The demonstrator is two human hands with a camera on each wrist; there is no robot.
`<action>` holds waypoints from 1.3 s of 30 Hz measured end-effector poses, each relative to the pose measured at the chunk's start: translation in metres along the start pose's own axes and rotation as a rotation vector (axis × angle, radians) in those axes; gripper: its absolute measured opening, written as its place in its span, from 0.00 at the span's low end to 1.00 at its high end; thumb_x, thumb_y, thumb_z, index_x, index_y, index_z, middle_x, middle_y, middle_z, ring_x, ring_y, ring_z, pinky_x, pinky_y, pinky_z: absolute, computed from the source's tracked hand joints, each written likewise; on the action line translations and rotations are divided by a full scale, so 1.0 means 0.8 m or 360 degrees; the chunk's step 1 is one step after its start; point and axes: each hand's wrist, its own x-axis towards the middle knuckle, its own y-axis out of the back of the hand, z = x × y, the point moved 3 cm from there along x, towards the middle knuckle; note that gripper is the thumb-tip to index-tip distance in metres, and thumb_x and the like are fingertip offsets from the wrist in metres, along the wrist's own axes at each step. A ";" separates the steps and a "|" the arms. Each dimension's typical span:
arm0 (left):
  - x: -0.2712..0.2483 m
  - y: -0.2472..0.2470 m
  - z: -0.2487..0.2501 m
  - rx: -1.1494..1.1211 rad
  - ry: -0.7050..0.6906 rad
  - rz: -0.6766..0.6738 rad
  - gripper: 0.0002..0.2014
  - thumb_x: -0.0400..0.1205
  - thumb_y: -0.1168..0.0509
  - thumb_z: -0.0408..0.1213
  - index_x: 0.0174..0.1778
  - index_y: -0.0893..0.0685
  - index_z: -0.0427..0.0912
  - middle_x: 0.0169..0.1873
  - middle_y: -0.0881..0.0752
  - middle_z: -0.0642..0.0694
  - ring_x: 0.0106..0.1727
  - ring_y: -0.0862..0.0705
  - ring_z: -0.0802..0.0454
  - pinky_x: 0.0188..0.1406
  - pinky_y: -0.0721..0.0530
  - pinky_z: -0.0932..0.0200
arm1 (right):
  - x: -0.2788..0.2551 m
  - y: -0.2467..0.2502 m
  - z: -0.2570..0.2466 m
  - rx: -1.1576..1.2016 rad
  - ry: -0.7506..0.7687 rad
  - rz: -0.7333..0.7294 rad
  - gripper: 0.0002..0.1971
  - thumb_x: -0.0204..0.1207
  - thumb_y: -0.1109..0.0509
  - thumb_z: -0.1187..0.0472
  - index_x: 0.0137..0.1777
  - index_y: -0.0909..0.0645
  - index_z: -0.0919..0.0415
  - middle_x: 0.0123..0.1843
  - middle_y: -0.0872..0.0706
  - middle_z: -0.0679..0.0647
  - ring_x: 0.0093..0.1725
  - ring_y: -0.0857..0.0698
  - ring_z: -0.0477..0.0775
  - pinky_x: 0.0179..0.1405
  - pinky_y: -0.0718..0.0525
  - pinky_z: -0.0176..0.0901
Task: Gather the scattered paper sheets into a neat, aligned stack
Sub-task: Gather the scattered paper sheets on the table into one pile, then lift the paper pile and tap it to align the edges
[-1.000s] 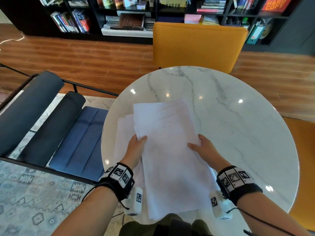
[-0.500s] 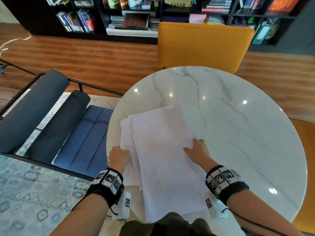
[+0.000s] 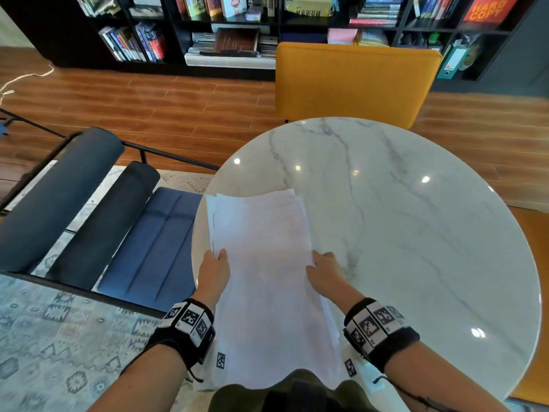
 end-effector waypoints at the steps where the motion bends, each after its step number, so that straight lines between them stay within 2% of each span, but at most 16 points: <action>1: 0.003 0.000 -0.002 -0.0032 -0.0003 -0.0034 0.27 0.87 0.49 0.44 0.78 0.39 0.30 0.77 0.32 0.34 0.75 0.31 0.36 0.70 0.31 0.47 | -0.001 0.000 -0.001 0.0036 0.0023 0.0005 0.07 0.81 0.45 0.61 0.46 0.29 0.48 0.65 0.29 0.61 0.47 0.27 0.57 0.47 0.31 0.39; 3: 0.006 0.000 -0.004 -0.0126 0.0013 -0.0101 0.31 0.86 0.45 0.47 0.82 0.44 0.35 0.81 0.36 0.39 0.80 0.35 0.38 0.74 0.34 0.45 | 0.002 -0.003 0.002 0.0028 0.0060 -0.0001 0.18 0.80 0.45 0.60 0.31 0.46 0.44 0.61 0.31 0.60 0.42 0.31 0.54 0.47 0.33 0.40; 5: 0.014 0.000 -0.007 -0.0251 -0.0052 -0.0173 0.30 0.84 0.41 0.46 0.81 0.40 0.40 0.79 0.32 0.43 0.79 0.33 0.40 0.74 0.32 0.45 | 0.002 -0.002 0.005 0.0058 0.0065 0.0018 0.18 0.79 0.44 0.59 0.32 0.47 0.42 0.57 0.34 0.57 0.36 0.33 0.51 0.48 0.34 0.41; 7: 0.017 -0.001 -0.007 -0.0338 -0.0132 -0.0264 0.25 0.83 0.38 0.43 0.77 0.32 0.44 0.71 0.23 0.47 0.73 0.26 0.44 0.70 0.27 0.49 | -0.002 0.004 0.004 0.0163 0.0043 0.0035 0.03 0.79 0.43 0.58 0.46 0.30 0.47 0.53 0.35 0.54 0.38 0.31 0.53 0.45 0.31 0.41; 9: 0.016 -0.004 -0.001 -0.0385 -0.0129 -0.0335 0.22 0.83 0.38 0.41 0.74 0.28 0.44 0.64 0.21 0.50 0.66 0.23 0.49 0.65 0.26 0.53 | 0.004 0.007 0.009 0.0253 -0.0010 0.0064 0.21 0.78 0.41 0.58 0.71 0.30 0.60 0.46 0.34 0.51 0.44 0.30 0.54 0.42 0.28 0.43; 12: 0.013 -0.011 0.015 -0.0353 -0.0150 -0.0254 0.15 0.83 0.39 0.37 0.66 0.25 0.44 0.59 0.19 0.44 0.57 0.24 0.47 0.51 0.25 0.56 | 0.005 0.017 0.019 0.0353 -0.0089 0.0105 0.25 0.78 0.40 0.61 0.76 0.33 0.64 0.49 0.28 0.52 0.49 0.26 0.53 0.56 0.20 0.53; 13: 0.013 -0.014 0.018 -0.0299 -0.0157 -0.0194 0.19 0.83 0.40 0.36 0.70 0.29 0.42 0.63 0.21 0.42 0.59 0.24 0.44 0.50 0.27 0.56 | 0.005 0.018 0.023 0.0384 -0.0098 0.0116 0.26 0.78 0.39 0.61 0.77 0.32 0.62 0.50 0.26 0.53 0.50 0.24 0.54 0.59 0.20 0.54; 16: 0.009 -0.027 0.027 -0.0130 -0.0238 -0.0178 0.31 0.83 0.41 0.34 0.81 0.44 0.41 0.77 0.32 0.41 0.67 0.26 0.42 0.53 0.32 0.57 | 0.004 0.018 0.031 0.0460 -0.0128 0.0144 0.27 0.77 0.37 0.60 0.77 0.31 0.58 0.51 0.21 0.55 0.50 0.21 0.56 0.55 0.19 0.50; 19: 0.012 -0.042 0.032 -0.0138 -0.0208 -0.0267 0.32 0.83 0.42 0.34 0.82 0.47 0.42 0.77 0.32 0.40 0.65 0.26 0.42 0.54 0.34 0.58 | 0.004 0.018 0.037 0.0594 -0.0162 0.0147 0.29 0.76 0.34 0.58 0.77 0.32 0.62 0.61 0.18 0.63 0.53 0.18 0.59 0.59 0.19 0.52; 22: 0.014 -0.055 0.034 -0.0223 -0.0138 -0.0304 0.28 0.81 0.42 0.28 0.78 0.39 0.36 0.64 0.25 0.42 0.59 0.24 0.44 0.53 0.29 0.54 | 0.001 0.029 0.043 0.0512 -0.0213 0.0117 0.23 0.75 0.32 0.57 0.67 0.27 0.68 0.60 0.22 0.65 0.60 0.19 0.63 0.60 0.22 0.51; 24: 0.012 -0.069 0.031 -0.0251 -0.0096 -0.0380 0.24 0.76 0.42 0.26 0.70 0.28 0.34 0.56 0.17 0.42 0.55 0.17 0.41 0.51 0.20 0.50 | 0.000 0.041 0.053 0.0506 -0.0236 0.0217 0.08 0.73 0.31 0.59 0.47 0.25 0.61 0.53 0.26 0.61 0.47 0.21 0.59 0.47 0.25 0.46; 25: 0.009 -0.077 0.030 -0.0260 -0.0109 -0.0399 0.21 0.75 0.43 0.25 0.66 0.26 0.36 0.51 0.16 0.43 0.52 0.16 0.41 0.50 0.18 0.50 | 0.002 0.045 0.061 0.0587 -0.0247 0.0290 0.08 0.71 0.30 0.61 0.45 0.26 0.62 0.53 0.26 0.61 0.43 0.22 0.58 0.44 0.26 0.46; 29: -0.014 -0.103 0.038 -0.0321 -0.0239 -0.0421 0.26 0.76 0.41 0.22 0.70 0.34 0.45 0.45 0.19 0.51 0.48 0.18 0.46 0.49 0.19 0.51 | 0.000 0.057 0.086 0.1256 -0.0303 0.0380 0.26 0.71 0.29 0.68 0.69 0.31 0.65 0.55 0.20 0.60 0.51 0.18 0.61 0.44 0.20 0.48; 32: -0.028 -0.118 0.046 -0.0223 -0.0331 -0.0485 0.30 0.77 0.42 0.24 0.75 0.38 0.45 0.51 0.20 0.52 0.53 0.18 0.46 0.52 0.19 0.53 | 0.000 0.065 0.102 0.1475 -0.0337 0.0301 0.24 0.70 0.27 0.71 0.67 0.27 0.69 0.51 0.15 0.63 0.43 0.15 0.61 0.38 0.18 0.46; 36: -0.043 -0.128 0.071 -0.0233 -0.0459 -0.0483 0.31 0.77 0.44 0.23 0.77 0.37 0.46 0.59 0.20 0.49 0.55 0.19 0.47 0.43 0.20 0.62 | -0.006 0.091 0.107 0.1451 -0.0203 0.0235 0.14 0.73 0.30 0.74 0.58 0.21 0.72 0.46 0.15 0.62 0.38 0.16 0.59 0.38 0.16 0.46; 39: -0.056 -0.125 0.112 -0.0297 -0.0659 -0.0349 0.28 0.78 0.44 0.25 0.76 0.34 0.44 0.66 0.19 0.43 0.61 0.19 0.45 0.59 0.18 0.53 | -0.012 0.134 0.095 0.1341 -0.0002 0.0440 0.18 0.73 0.31 0.70 0.64 0.22 0.69 0.54 0.14 0.62 0.47 0.16 0.59 0.41 0.18 0.44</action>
